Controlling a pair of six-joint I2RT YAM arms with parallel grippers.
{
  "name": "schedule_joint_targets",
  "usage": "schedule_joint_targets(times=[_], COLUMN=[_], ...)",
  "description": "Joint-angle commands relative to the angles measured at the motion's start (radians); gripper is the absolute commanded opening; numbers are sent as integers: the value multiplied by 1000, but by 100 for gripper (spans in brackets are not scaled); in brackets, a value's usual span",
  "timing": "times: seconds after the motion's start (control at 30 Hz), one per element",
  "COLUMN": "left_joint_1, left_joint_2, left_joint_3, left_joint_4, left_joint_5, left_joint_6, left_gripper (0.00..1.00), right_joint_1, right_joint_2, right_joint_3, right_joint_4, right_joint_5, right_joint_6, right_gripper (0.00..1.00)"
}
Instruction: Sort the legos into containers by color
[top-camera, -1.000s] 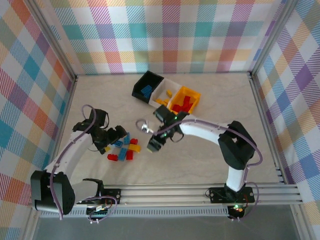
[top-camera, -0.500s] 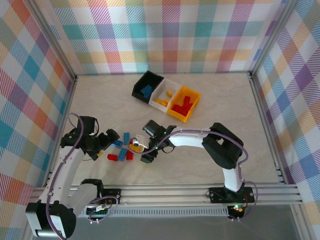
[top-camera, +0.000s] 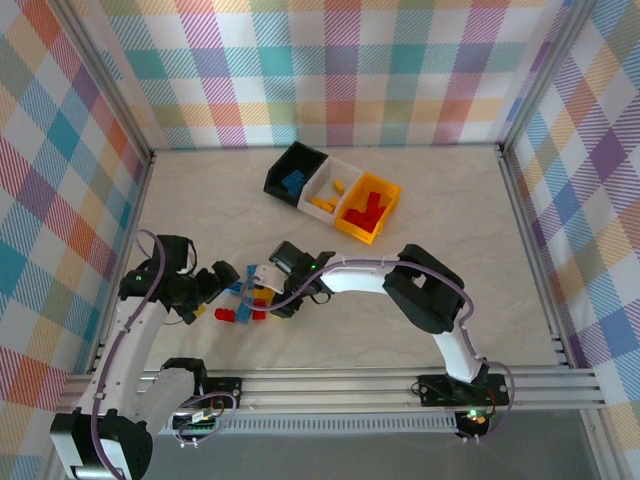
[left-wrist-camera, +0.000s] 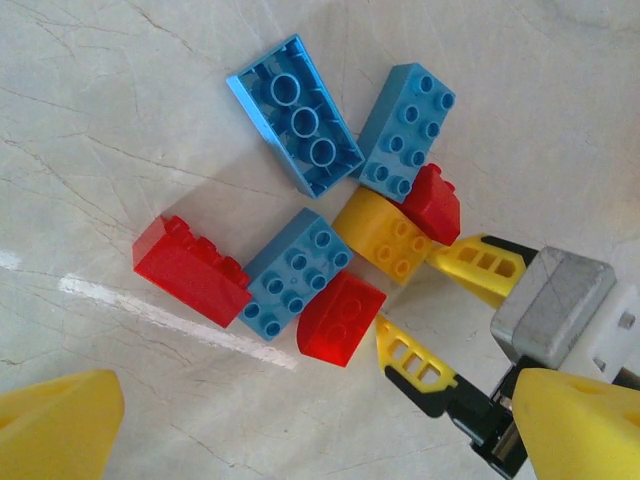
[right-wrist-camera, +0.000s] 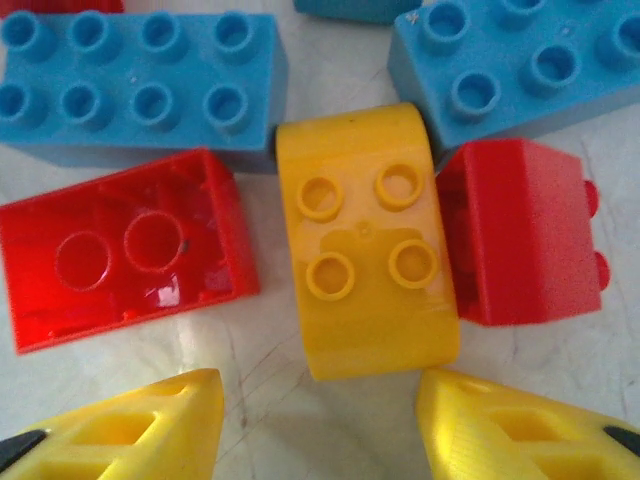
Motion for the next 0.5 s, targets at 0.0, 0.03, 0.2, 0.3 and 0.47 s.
schedule_joint_targets(times=[0.0, 0.03, 0.2, 0.3, 0.47], left_joint_1=[12, 11, 12, 12, 11], left_joint_2=[-4, -3, 0, 0, 6], left_joint_3=[-16, -17, -21, -21, -21], left_joint_4=[-31, -31, -28, -27, -27], left_joint_5=[30, 32, 35, 37, 40], left_joint_6=[23, 25, 25, 26, 27], left_gripper=[100, 100, 100, 100, 100], right_joint_1=[7, 8, 13, 17, 16], right_joint_2=[50, 52, 46, 35, 72], right_joint_3=[43, 48, 56, 41, 84], right_joint_4=[10, 10, -3, 11, 11], right_joint_5=[55, 55, -6, -55, -56], right_joint_6=[-17, -19, -43, -68, -101], right_gripper=[54, 53, 54, 55, 55])
